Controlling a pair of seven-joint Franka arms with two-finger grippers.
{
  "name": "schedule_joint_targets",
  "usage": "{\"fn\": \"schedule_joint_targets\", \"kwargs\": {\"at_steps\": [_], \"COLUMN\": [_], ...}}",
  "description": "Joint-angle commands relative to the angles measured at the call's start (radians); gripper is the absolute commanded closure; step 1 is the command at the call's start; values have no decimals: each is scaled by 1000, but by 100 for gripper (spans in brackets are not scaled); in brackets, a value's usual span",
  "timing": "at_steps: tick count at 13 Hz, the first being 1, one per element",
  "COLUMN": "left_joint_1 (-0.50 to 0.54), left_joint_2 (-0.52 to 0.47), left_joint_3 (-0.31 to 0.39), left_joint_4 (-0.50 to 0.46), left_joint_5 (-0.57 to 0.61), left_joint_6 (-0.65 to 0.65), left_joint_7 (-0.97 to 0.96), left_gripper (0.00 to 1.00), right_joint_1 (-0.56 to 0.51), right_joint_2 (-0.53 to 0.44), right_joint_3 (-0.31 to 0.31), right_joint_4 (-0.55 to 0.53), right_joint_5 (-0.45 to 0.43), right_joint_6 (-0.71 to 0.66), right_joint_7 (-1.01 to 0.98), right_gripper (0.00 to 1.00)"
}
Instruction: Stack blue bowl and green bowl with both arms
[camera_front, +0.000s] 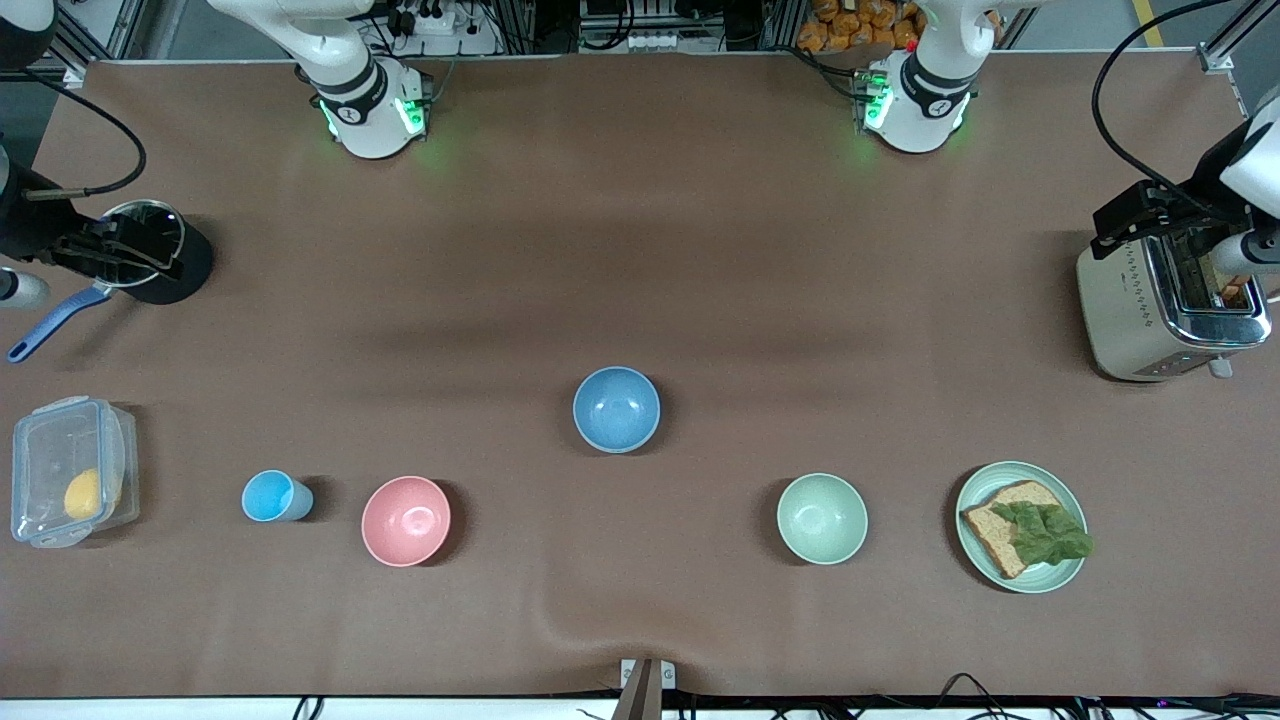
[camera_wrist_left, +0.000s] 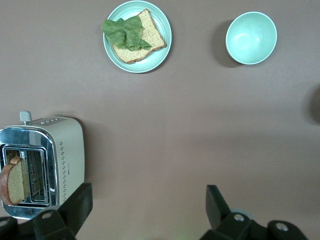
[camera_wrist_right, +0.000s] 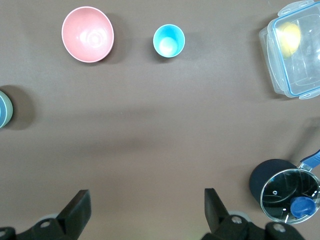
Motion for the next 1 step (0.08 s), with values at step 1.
{"fn": "schedule_joint_targets", "kwargs": {"at_steps": [1], "left_joint_1": [-5], "left_joint_2": [-15], "left_joint_3": [7], "left_joint_4": [-3], "left_joint_5": [-13], "left_joint_6": [-10], "left_joint_7": [26], "left_gripper": [0], "right_joint_1": [-5], "right_joint_2": [-31], "right_joint_3": [0], "right_joint_4": [-31], "right_joint_5": [-4], "right_joint_6": [-1], "right_joint_7": [2], "right_gripper": [0]}}
